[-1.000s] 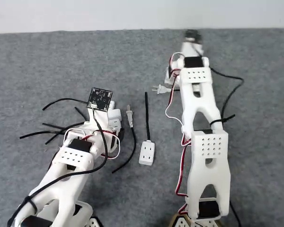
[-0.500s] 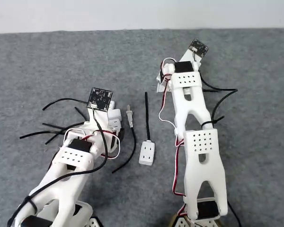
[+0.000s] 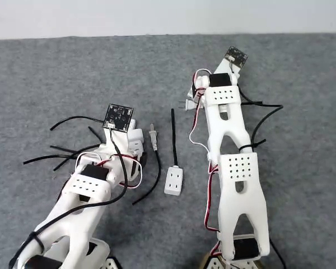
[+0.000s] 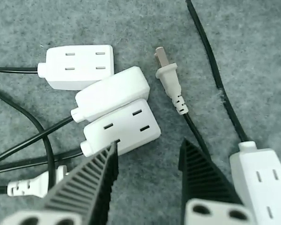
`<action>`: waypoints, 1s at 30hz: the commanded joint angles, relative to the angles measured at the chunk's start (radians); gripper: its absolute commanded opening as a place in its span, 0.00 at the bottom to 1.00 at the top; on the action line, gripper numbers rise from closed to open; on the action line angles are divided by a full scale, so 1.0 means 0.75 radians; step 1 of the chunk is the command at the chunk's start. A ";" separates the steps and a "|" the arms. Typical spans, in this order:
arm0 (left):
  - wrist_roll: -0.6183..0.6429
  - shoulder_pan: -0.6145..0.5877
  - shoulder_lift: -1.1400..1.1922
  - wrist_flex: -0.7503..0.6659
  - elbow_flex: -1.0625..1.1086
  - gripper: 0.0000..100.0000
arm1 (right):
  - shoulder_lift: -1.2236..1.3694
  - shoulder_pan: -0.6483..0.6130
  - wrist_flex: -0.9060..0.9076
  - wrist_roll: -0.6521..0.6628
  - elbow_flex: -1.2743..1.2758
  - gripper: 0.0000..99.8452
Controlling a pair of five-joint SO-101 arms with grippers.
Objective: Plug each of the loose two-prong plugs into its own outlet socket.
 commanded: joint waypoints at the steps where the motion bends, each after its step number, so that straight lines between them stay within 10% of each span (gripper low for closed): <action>1: -0.014 -0.010 0.000 -0.033 -0.056 0.20 | -0.005 0.007 -0.030 0.012 -0.068 0.15; 14: -0.014 -0.010 0.000 -0.033 -0.056 0.20 | -0.032 0.044 0.089 0.188 -0.102 0.01; 24: -0.014 -0.010 0.000 -0.033 -0.056 0.20 | -0.093 -0.024 0.621 1.207 -0.428 0.01; 30: -0.014 -0.004 0.000 -0.033 -0.050 0.20 | -0.081 0.159 0.609 1.448 -0.291 0.01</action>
